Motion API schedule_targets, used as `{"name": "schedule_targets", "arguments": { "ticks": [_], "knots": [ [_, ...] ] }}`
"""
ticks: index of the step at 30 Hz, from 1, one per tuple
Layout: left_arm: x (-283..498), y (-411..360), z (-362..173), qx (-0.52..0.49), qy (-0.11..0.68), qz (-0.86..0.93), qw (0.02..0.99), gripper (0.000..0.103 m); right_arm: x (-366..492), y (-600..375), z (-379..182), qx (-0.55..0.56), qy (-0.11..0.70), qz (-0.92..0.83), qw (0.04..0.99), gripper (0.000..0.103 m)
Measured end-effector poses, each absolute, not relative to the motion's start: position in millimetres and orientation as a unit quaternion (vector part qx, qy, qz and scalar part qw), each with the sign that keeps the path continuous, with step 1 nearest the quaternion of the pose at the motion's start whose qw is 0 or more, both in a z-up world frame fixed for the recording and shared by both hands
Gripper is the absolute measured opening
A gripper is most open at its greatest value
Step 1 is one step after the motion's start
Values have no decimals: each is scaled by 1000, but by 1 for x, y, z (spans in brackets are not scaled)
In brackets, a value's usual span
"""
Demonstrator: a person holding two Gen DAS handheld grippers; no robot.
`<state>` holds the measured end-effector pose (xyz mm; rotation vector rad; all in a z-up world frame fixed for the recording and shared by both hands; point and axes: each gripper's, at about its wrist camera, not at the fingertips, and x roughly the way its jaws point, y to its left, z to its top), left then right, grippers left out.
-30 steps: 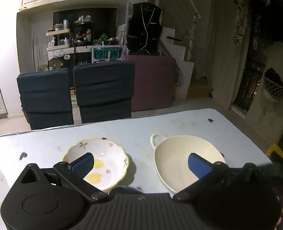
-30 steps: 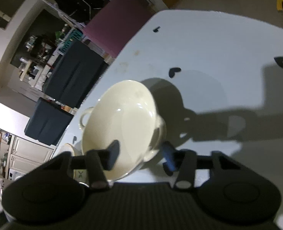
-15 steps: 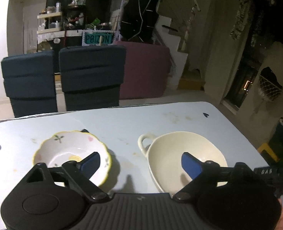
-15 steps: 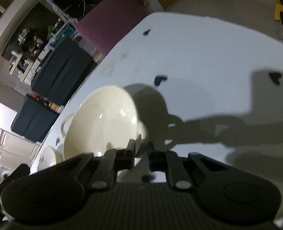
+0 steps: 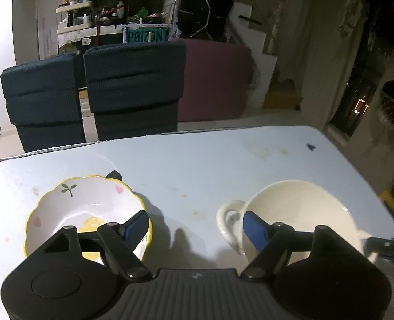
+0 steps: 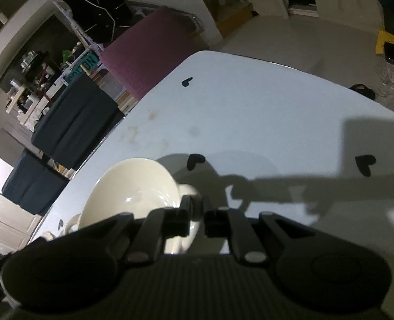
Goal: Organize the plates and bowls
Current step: 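Close the left gripper on the cream bowl rim while the right gripper holds it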
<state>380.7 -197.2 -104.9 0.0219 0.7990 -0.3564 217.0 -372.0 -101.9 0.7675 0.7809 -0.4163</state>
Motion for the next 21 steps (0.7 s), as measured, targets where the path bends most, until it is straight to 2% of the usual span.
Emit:
{"name": "schedule_targets", "arguments": {
  "ticks": [7, 9, 14, 21],
  "knots": [
    [394, -214, -120, 58, 388, -159, 906, 78, 221, -374, -100, 362, 371, -200, 831, 10],
    [395, -218, -124, 88, 385, -149, 907, 81, 222, -374, -99, 359, 373, -201, 831, 10],
    [387, -212, -124, 90, 385, -158, 905, 81, 220, -378, -100, 356, 375, -187, 835, 10],
    [375, -193, -117, 72, 440, -182, 876, 81, 218, -381, -98, 338, 389, -162, 842, 9]
  ]
}}
